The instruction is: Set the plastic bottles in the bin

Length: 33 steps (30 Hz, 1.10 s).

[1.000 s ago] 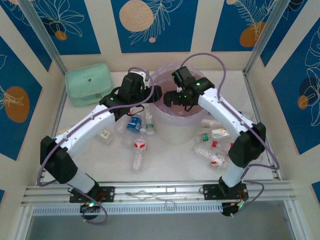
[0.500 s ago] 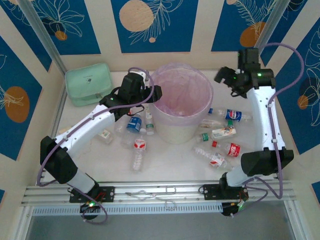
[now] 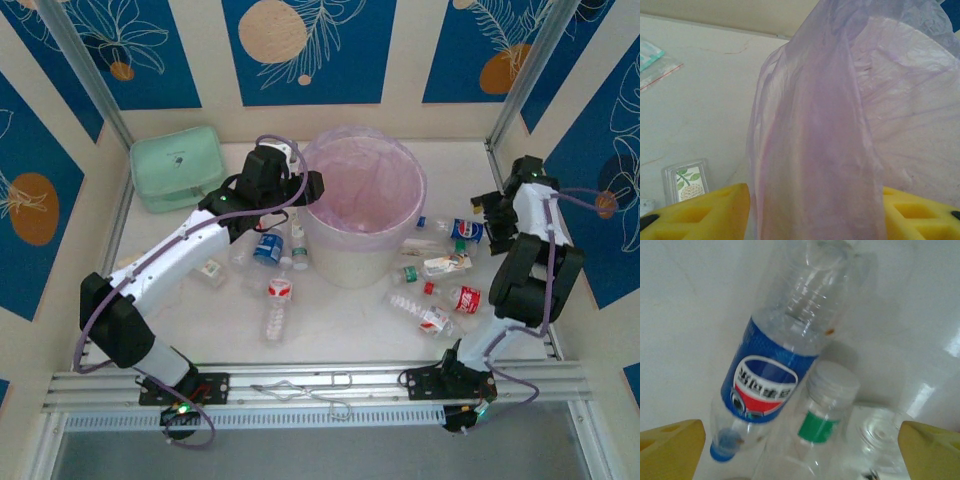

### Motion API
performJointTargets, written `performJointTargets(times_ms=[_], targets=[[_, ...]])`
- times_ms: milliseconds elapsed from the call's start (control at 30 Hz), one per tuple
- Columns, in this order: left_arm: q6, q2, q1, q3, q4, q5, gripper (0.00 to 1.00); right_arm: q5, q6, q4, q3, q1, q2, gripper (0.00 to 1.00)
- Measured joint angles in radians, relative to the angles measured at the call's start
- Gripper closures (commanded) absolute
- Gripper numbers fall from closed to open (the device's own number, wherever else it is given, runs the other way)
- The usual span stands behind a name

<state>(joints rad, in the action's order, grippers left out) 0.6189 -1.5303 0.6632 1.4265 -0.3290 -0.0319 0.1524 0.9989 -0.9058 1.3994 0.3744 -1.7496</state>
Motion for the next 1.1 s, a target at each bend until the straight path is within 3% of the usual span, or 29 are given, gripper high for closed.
performJointTargets(times_ms=[267,467,900,1033,1100], targets=[[-0.016,0.0,0.0,0.001,0.0,0.0,0.4,-0.026,0.055,0.093,0.016,-0.008,-0.162,0.03],[-0.023,0.0,0.0,0.003,-0.003,0.0,0.4,-0.039,0.095,0.137,0.034,-0.008,-0.253,0.14],[-0.025,0.0,0.0,0.005,-0.01,0.001,0.4,-0.075,0.09,0.102,0.109,0.027,-0.203,0.39],[-0.025,0.0,0.0,0.005,-0.01,0.001,0.4,-0.084,0.066,0.09,0.143,0.047,-0.162,0.52],[-0.025,0.0,0.0,0.005,-0.01,0.002,0.4,-0.096,0.056,0.086,0.146,0.059,-0.126,0.52]])
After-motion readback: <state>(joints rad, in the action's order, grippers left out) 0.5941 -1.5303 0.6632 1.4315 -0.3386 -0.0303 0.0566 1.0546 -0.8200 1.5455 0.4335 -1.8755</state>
